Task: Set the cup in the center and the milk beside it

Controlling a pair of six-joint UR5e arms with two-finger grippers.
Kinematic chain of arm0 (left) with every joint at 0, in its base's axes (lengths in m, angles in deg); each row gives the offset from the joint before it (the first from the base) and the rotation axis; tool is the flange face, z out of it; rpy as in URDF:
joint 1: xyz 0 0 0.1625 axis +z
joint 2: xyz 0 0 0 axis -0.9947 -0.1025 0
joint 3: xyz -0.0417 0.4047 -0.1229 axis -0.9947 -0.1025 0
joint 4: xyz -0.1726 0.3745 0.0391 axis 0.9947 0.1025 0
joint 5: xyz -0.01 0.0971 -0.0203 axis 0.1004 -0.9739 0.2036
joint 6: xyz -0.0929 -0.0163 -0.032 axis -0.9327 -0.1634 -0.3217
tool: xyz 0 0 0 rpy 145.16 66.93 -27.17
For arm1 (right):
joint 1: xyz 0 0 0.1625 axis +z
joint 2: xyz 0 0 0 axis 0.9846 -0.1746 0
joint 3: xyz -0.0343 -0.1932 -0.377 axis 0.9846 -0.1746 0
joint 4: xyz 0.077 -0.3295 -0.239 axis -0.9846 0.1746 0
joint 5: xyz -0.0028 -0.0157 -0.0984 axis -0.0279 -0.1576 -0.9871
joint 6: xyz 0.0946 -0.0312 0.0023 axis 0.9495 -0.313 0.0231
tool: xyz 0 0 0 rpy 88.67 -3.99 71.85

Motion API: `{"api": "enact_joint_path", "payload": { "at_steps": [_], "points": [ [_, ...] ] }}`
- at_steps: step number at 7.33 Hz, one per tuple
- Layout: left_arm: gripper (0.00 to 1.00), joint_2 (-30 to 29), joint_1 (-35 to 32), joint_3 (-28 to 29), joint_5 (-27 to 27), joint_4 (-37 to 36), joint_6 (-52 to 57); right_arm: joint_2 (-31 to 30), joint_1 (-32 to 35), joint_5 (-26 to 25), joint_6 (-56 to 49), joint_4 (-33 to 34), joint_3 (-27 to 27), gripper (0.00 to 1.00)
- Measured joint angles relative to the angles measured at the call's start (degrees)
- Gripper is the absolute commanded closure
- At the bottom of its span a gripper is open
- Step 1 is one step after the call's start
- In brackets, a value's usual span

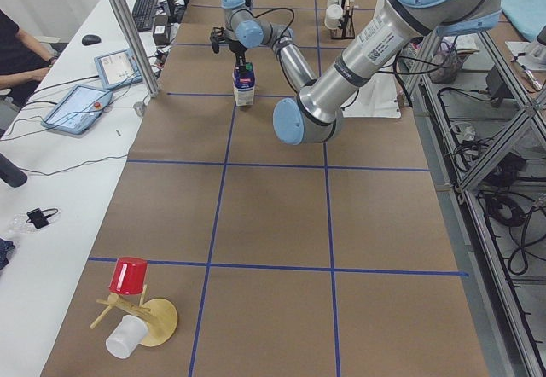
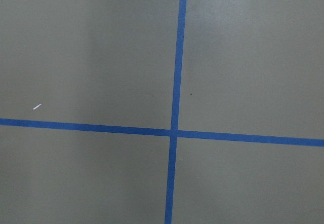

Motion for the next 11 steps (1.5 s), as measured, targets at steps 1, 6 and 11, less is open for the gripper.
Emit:
{"api": "enact_joint_path", "payload": {
  "at_steps": [1, 6, 11],
  "points": [
    [0.02, -0.01, 0.03, -0.33, -0.31, 0.07, 0.00, 0.03, 0.03, 0.01, 0.00, 0.02, 0.03, 0.00],
    [0.02, 4.28, -4.13, -8.16, -0.88, -0.61, 6.72, -0.31, 1.69, 0.77, 0.02, -0.15, -0.04, 0.00],
    [0.02, 31.14, -16.82, -22.98, 1.68, 0.41, 29.63, -4.21, 3.40, -4.86, -4.93, -0.81, -1.00, 0.00]
  ]
}}
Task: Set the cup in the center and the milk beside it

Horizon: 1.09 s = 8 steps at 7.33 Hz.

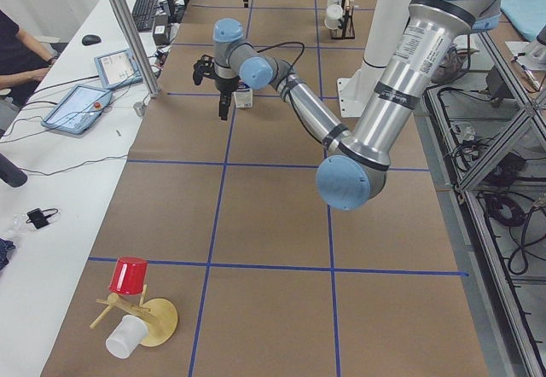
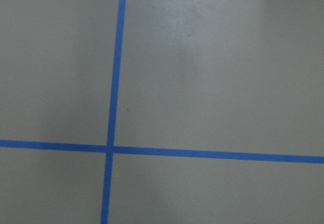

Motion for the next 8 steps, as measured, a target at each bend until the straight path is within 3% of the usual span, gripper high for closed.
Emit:
{"api": "enact_joint_path", "payload": {
  "at_steps": [3, 6, 8],
  "points": [
    [0.02, 14.26, -10.80, -0.63, 3.38, 1.05, 20.02, -6.58, 6.30, 0.62, -6.73, 0.04, -0.22, 0.00],
    [0.02, 17.22, -13.40, 4.64, 3.88, 1.25, 24.21, -11.92, 14.83, 3.44, -15.76, 0.13, -0.69, 0.00],
    [0.02, 17.81, -18.59, 8.79, 4.28, 1.25, 24.69, -14.70, 18.52, 7.35, -19.63, 0.14, -1.49, 0.00]
  ]
}}
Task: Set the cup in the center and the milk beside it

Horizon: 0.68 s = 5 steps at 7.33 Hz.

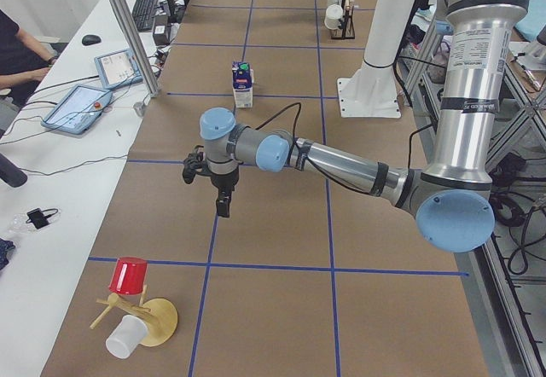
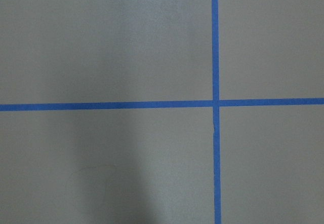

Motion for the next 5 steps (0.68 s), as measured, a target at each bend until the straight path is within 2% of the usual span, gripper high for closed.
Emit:
{"api": "enact_joint_path", "payload": {
  "at_steps": [2, 5],
  "points": [
    [0.02, 1.62, -5.80, 1.96, 0.64, -0.63, 4.95, -0.73, 1.02, 1.22, -0.96, -0.05, -1.62, 0.00],
    [0.02, 2.54, -11.71, 6.07, 6.15, -0.95, 12.07, -0.60, 1.40, 1.60, -1.04, -0.08, -3.31, 0.00]
  ]
}}
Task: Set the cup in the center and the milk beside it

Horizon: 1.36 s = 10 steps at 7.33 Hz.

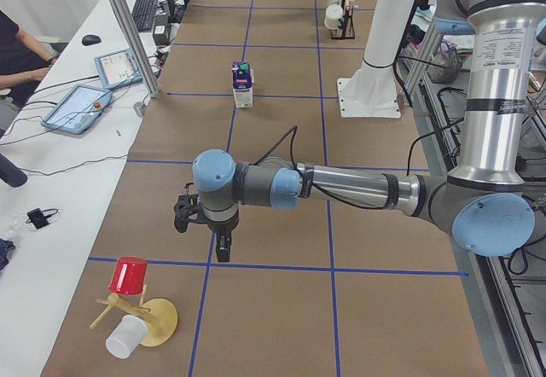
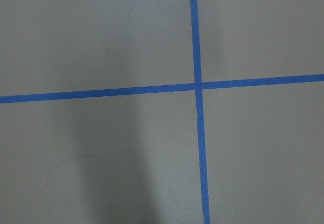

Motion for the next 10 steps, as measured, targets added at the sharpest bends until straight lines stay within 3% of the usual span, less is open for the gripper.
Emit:
{"api": "enact_joint_path", "payload": {
  "at_steps": [10],
  "points": [
    [0.02, 1.39, -1.16, 1.41, 0.94, 0.26, 2.25, -0.46, 3.39, 2.71, 0.03, 0.58, -0.70, 0.00]
  ]
}}
